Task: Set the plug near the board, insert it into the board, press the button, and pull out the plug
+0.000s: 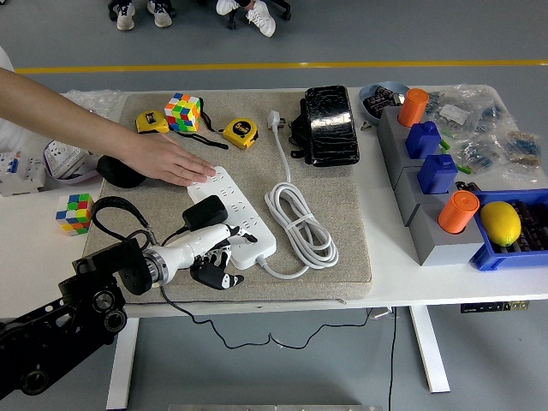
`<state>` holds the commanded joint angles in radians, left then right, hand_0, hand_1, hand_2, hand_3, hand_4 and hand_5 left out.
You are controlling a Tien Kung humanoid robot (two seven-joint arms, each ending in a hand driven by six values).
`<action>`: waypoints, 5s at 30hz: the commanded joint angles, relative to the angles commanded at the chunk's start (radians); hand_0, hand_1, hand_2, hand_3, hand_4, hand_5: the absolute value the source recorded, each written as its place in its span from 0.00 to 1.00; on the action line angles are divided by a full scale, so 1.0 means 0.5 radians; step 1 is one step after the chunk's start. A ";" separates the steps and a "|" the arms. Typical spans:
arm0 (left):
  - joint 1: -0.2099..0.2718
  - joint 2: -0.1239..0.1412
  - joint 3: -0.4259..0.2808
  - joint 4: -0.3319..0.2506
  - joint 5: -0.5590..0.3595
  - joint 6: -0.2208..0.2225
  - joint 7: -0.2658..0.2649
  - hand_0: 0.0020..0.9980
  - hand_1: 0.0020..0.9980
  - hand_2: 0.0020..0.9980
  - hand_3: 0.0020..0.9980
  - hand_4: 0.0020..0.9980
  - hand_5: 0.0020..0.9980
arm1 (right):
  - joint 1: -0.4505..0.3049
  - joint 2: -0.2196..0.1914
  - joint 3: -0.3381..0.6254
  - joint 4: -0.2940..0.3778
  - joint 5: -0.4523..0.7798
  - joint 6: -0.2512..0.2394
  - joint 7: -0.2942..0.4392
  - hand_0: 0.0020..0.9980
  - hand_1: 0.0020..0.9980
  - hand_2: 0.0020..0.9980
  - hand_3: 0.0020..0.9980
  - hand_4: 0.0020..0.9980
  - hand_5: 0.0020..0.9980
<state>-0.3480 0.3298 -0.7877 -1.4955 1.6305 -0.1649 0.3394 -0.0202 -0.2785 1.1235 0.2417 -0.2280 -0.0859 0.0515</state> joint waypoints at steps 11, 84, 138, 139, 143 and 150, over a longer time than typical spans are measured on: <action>0.003 -0.006 -0.002 0.047 0.040 0.020 -0.003 0.06 0.10 0.17 0.83 0.75 0.00 | -0.002 0.000 -0.002 0.000 0.001 0.000 0.001 0.49 0.55 0.54 0.51 0.84 0.37; 0.111 0.016 -0.249 -0.039 -0.051 0.405 -0.642 0.21 0.32 0.29 0.52 0.88 0.13 | 0.009 -0.015 -0.042 -0.001 0.009 -0.001 -0.003 0.49 0.55 0.54 0.51 0.84 0.37; -0.092 -0.012 0.064 0.016 0.628 0.037 -0.058 0.05 0.02 0.11 0.66 0.61 0.00 | 0.000 -0.002 -0.003 0.000 0.003 0.001 0.003 0.49 0.55 0.54 0.51 0.84 0.37; -0.092 -0.012 0.065 0.014 0.628 0.034 -0.055 0.05 0.02 0.11 0.66 0.61 0.00 | 0.000 -0.002 -0.003 0.000 0.003 0.001 0.003 0.49 0.55 0.54 0.51 0.84 0.37; -0.090 -0.011 0.067 -0.005 0.616 0.025 -0.041 0.05 0.02 0.11 0.66 0.61 0.00 | -0.001 -0.001 -0.004 0.000 0.003 0.001 0.003 0.48 0.55 0.54 0.51 0.84 0.37; -0.092 -0.012 0.055 -0.044 0.599 0.036 -0.044 0.05 0.02 0.11 0.66 0.61 0.00 | 0.001 0.000 -0.004 0.000 0.003 0.002 0.003 0.49 0.55 0.54 0.51 0.83 0.37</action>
<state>-0.3941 0.3237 -0.7604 -1.5175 1.9298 -0.1467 0.3175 -0.0198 -0.2784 1.1214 0.2416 -0.2267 -0.0849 0.0528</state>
